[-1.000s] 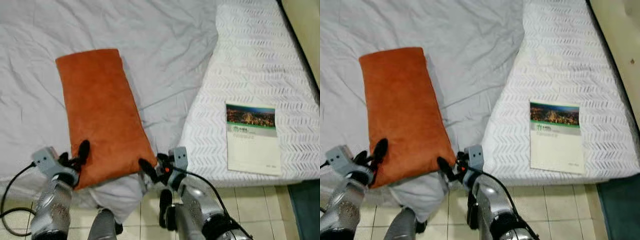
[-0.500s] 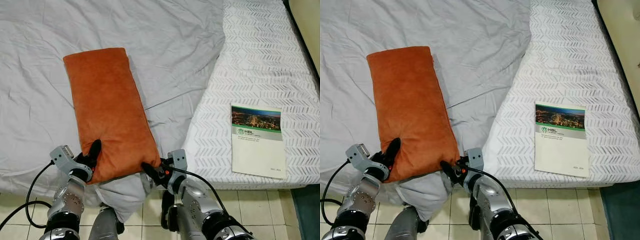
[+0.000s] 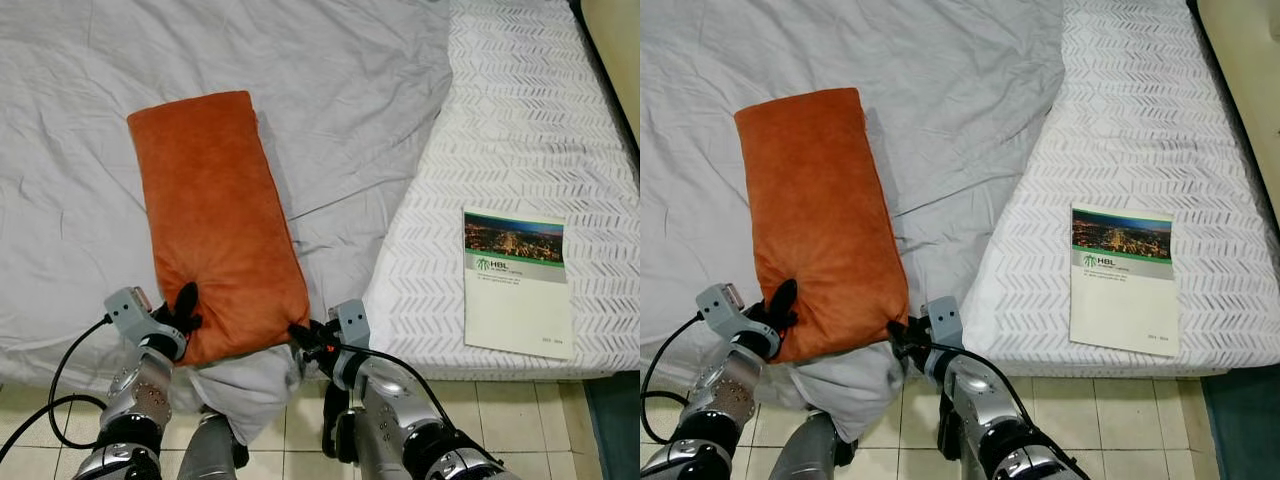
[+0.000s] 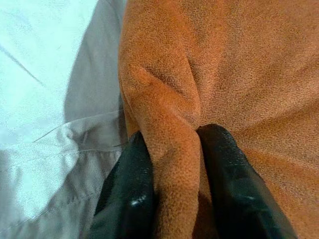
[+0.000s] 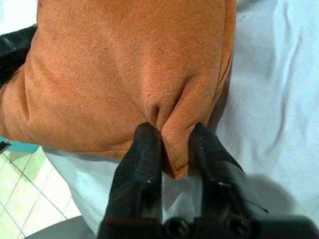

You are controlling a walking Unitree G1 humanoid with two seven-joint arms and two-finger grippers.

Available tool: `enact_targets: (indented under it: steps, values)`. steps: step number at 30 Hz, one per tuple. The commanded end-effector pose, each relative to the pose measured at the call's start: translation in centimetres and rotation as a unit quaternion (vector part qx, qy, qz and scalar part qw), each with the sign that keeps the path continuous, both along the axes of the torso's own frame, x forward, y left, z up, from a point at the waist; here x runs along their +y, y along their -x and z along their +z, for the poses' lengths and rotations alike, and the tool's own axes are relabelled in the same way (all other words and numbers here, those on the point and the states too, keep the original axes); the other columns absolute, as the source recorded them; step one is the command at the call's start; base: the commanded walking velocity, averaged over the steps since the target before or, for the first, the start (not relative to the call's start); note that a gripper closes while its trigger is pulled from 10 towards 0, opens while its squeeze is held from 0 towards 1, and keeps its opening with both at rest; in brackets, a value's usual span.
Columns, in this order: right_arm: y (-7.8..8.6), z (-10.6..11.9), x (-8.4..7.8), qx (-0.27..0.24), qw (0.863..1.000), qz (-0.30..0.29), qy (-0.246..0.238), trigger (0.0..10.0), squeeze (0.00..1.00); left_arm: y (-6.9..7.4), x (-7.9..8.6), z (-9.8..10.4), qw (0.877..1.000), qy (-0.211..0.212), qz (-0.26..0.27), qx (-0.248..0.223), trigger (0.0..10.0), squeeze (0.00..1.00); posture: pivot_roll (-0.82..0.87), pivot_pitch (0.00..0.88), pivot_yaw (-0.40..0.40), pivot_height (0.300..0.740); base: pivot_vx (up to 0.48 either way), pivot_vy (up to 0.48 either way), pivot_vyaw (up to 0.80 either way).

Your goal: Clean up the room

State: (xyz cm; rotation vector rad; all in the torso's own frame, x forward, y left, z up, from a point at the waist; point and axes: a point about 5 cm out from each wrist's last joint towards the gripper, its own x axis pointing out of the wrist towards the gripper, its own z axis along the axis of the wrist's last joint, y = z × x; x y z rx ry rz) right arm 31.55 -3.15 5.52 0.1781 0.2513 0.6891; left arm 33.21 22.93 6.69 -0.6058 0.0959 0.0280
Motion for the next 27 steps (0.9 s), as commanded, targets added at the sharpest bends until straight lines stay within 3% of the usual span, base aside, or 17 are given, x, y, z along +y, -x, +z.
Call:
enact_targets:
  steps: [1, 6, 7, 9, 10, 11, 14, 16, 20, 21, 22, 27]
  values:
    - [1.2, 0.1, 4.0, 0.028, 0.999, 0.034, -0.028, 0.0, 0.00, 1.4, -1.3, -2.9, 0.998, 0.009, -0.016, 0.068, 0.0, 0.00, -0.02, 0.564, -0.174, 0.740, 0.000, 0.000, 0.00]
    - [1.1, -0.2, 3.4, 0.027, 0.999, 0.015, -0.011, 0.0, 0.00, 1.4, -1.1, -2.9, 0.998, 0.000, -0.017, 0.067, 0.0, 0.00, -0.02, 0.572, -0.173, 0.740, 0.000, 0.000, 0.00]
    - [0.7, 0.0, 2.8, 0.016, 1.000, -0.001, -0.002, 10.0, 0.45, 1.6, -1.1, -3.0, 0.997, -0.004, -0.018, 0.069, 0.0, 0.00, -0.02, 0.572, -0.175, 0.740, 0.000, 0.000, 0.00]
    - [0.5, 0.1, 2.4, 0.007, 1.000, -0.012, 0.004, 10.0, 0.45, 1.6, -1.0, -3.1, 0.997, -0.006, -0.018, 0.071, 0.0, 0.00, -0.02, 0.572, -0.175, 0.740, 0.000, 0.000, 0.00]
    - [0.0, 0.5, 1.6, -0.014, 0.999, -0.034, 0.013, 10.0, 1.00, 1.8, -0.9, -3.2, 0.997, -0.009, -0.017, 0.073, 0.0, 0.00, -0.02, 0.572, -0.175, 0.740, 0.000, 0.000, 0.00]
    - [0.0, 0.5, 1.6, -0.014, 0.999, -0.034, 0.013, 10.0, 1.00, 1.8, -0.9, -3.2, 0.997, -0.009, -0.017, 0.073, 0.0, 0.00, -0.02, 0.572, -0.175, 0.740, 0.000, 0.000, 0.00]
    - [-1.7, 1.8, -2.0, -0.057, 0.987, -0.148, -0.001, 10.0, 1.00, 2.1, -0.7, -3.6, 0.997, -0.018, -0.016, 0.080, 0.0, 0.00, -0.02, 0.575, -0.180, 0.740, 0.000, 0.000, 0.00]
    - [-2.1, 2.2, -3.8, -0.077, 0.979, -0.189, -0.001, 10.0, 1.00, 2.3, -0.6, -3.7, 0.996, -0.021, -0.016, 0.082, 0.0, 0.00, -0.02, 0.575, -0.182, 0.740, 0.000, 0.000, 0.00]
    - [-2.1, 2.3, -4.4, -0.084, 0.976, -0.201, 0.001, 10.0, 1.00, 2.3, -0.5, -3.8, 0.996, -0.022, -0.016, 0.083, 0.0, 0.00, -0.02, 0.575, -0.182, 0.740, 0.000, 0.000, 0.00]
    - [-2.1, 2.3, -6.0, -0.096, 0.971, -0.221, 0.004, 10.0, 1.00, 2.5, -0.4, -3.9, 0.996, -0.028, -0.018, 0.085, 0.0, 0.00, -0.02, 0.574, -0.185, 0.740, 0.000, 0.000, 0.00]
    - [-2.1, 2.3, -6.3, -0.098, 0.970, -0.222, 0.003, 10.0, 1.00, 2.5, -0.3, -3.9, 0.996, -0.029, -0.019, 0.085, 0.0, 0.00, -0.02, 0.574, -0.185, 0.740, 0.000, 0.000, 0.00]
    - [-2.5, 2.8, -6.1, -0.095, 0.974, -0.205, -0.015, 10.0, 1.00, 2.6, -0.4, -4.0, 0.996, -0.031, -0.022, 0.085, 0.0, 0.00, -0.02, 0.578, -0.184, 0.740, 0.000, 0.000, 0.00]
